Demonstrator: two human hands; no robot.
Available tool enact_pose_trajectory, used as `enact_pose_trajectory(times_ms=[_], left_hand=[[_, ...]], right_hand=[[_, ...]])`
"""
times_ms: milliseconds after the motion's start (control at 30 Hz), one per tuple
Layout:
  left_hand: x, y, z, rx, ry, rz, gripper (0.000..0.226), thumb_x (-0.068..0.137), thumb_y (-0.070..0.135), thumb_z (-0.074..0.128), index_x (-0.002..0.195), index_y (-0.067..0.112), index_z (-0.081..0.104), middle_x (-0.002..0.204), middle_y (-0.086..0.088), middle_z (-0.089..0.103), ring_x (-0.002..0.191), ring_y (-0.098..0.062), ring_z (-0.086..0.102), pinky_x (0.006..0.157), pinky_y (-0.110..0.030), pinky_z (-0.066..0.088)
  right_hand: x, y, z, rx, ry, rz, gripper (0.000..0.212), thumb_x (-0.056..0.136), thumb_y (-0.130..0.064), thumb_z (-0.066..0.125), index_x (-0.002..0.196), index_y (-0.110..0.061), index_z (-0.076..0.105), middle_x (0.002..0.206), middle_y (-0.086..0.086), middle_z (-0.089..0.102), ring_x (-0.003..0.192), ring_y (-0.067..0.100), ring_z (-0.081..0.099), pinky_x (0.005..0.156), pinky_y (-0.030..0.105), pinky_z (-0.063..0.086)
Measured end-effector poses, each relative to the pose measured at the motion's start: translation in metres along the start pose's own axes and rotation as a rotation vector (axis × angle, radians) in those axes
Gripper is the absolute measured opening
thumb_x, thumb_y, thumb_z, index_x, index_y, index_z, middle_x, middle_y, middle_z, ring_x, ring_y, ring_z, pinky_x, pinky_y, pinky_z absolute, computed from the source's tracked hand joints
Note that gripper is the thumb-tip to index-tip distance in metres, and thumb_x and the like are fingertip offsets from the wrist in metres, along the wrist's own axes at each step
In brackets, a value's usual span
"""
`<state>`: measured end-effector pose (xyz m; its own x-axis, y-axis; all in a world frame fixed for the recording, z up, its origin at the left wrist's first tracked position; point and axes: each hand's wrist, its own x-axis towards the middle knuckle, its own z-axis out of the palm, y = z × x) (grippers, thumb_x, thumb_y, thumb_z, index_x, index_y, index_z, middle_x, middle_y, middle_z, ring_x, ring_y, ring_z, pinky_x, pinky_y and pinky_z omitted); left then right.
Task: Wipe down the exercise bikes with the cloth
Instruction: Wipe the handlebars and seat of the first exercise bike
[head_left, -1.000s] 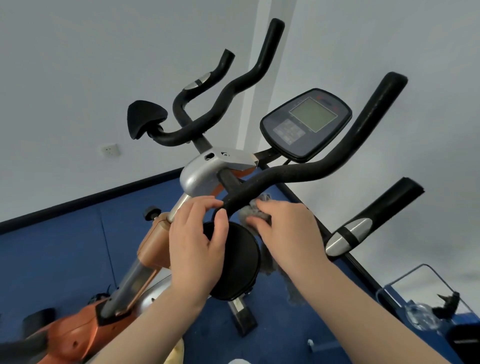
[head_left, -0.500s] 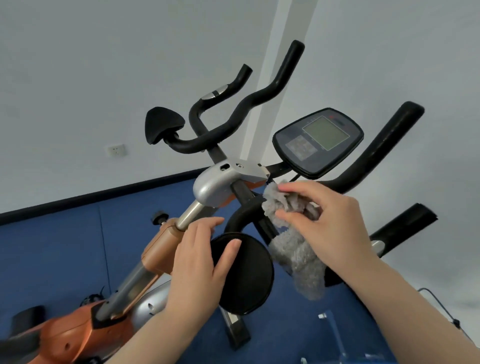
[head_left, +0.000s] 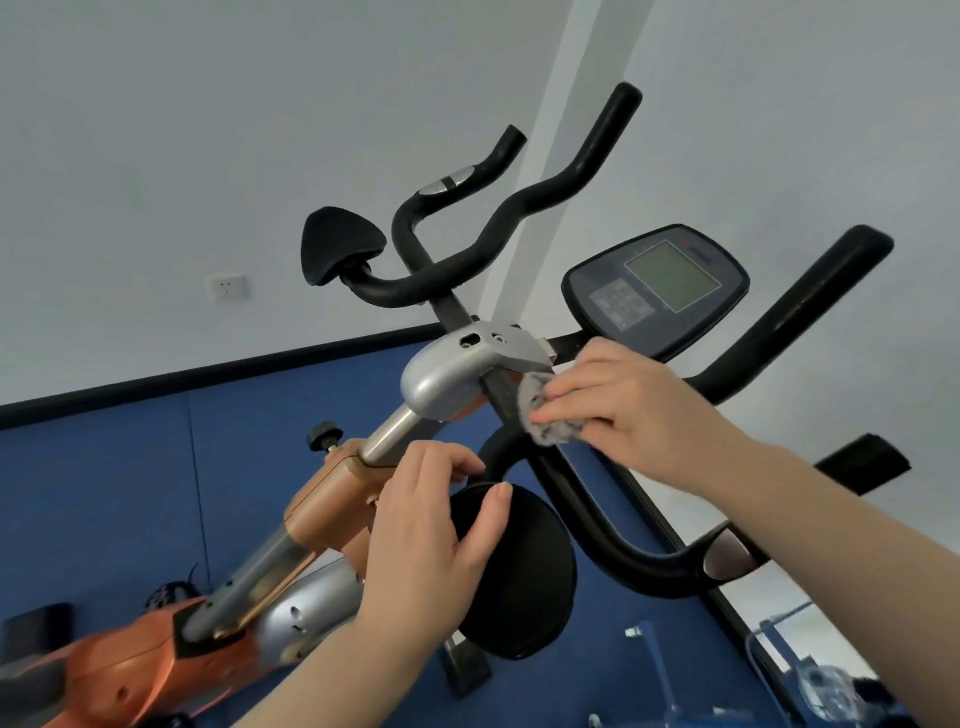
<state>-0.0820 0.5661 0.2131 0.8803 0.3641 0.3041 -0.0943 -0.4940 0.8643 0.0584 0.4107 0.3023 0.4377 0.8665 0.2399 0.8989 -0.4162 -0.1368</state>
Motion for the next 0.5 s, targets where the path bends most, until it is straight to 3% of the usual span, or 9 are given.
enact_pose_trajectory(times_ms=[67, 167, 267, 333, 400, 500], left_hand=[[0.002, 0.001, 0.003, -0.044, -0.013, -0.015, 0.015, 0.081, 0.049, 0.049, 0.088, 0.035, 0.046, 0.090, 0.018, 0.051, 0.093, -0.003, 0.051, 0.078, -0.019, 0.041], [0.004, 0.000, 0.001, -0.037, -0.027, -0.002, 0.014, 0.081, 0.047, 0.050, 0.083, 0.034, 0.045, 0.085, 0.016, 0.051, 0.089, -0.008, 0.052, 0.074, -0.021, 0.041], [0.008, 0.001, -0.002, -0.029, -0.063, 0.014, 0.011, 0.080, 0.045, 0.050, 0.083, 0.036, 0.045, 0.087, 0.017, 0.051, 0.091, -0.007, 0.052, 0.076, -0.018, 0.040], [0.013, 0.005, 0.000, -0.044, -0.076, 0.011, 0.007, 0.080, 0.041, 0.051, 0.084, 0.037, 0.046, 0.088, 0.018, 0.051, 0.093, -0.005, 0.051, 0.078, -0.012, 0.037], [0.020, 0.010, 0.003, -0.057, -0.077, 0.008, 0.011, 0.081, 0.032, 0.057, 0.084, 0.036, 0.048, 0.088, 0.017, 0.051, 0.093, -0.004, 0.051, 0.078, -0.009, 0.035], [0.028, 0.013, 0.004, -0.062, -0.095, 0.015, 0.017, 0.082, 0.021, 0.063, 0.084, 0.031, 0.050, 0.087, 0.016, 0.052, 0.090, -0.006, 0.052, 0.077, -0.012, 0.038]], right_hand=[[0.010, -0.022, 0.017, 0.082, -0.055, -0.043, 0.024, 0.081, -0.015, 0.060, 0.101, -0.018, 0.075, 0.098, -0.007, 0.071, 0.086, 0.017, 0.051, 0.073, 0.036, 0.050], [0.006, -0.022, 0.023, 0.084, -0.119, -0.040, 0.032, 0.083, -0.023, 0.049, 0.103, -0.022, 0.074, 0.103, -0.013, 0.071, 0.085, 0.014, 0.046, 0.068, 0.033, 0.050], [-0.017, 0.013, -0.002, -0.008, 0.013, 0.067, 0.027, 0.081, -0.009, 0.065, 0.103, -0.021, 0.074, 0.102, -0.011, 0.072, 0.082, 0.019, 0.052, 0.062, 0.038, 0.052], [-0.021, 0.021, -0.013, -0.030, 0.073, 0.150, 0.026, 0.079, -0.009, 0.067, 0.101, -0.019, 0.075, 0.099, -0.009, 0.073, 0.080, 0.021, 0.053, 0.060, 0.040, 0.053], [-0.011, 0.009, -0.005, 0.002, 0.079, 0.178, 0.024, 0.078, -0.020, 0.069, 0.100, -0.018, 0.075, 0.097, -0.008, 0.073, 0.081, 0.020, 0.053, 0.067, 0.038, 0.052], [0.005, -0.019, 0.020, 0.100, 0.027, 0.252, 0.039, 0.077, -0.048, 0.065, 0.103, -0.020, 0.074, 0.101, -0.008, 0.069, 0.089, 0.015, 0.049, 0.077, 0.036, 0.049]])
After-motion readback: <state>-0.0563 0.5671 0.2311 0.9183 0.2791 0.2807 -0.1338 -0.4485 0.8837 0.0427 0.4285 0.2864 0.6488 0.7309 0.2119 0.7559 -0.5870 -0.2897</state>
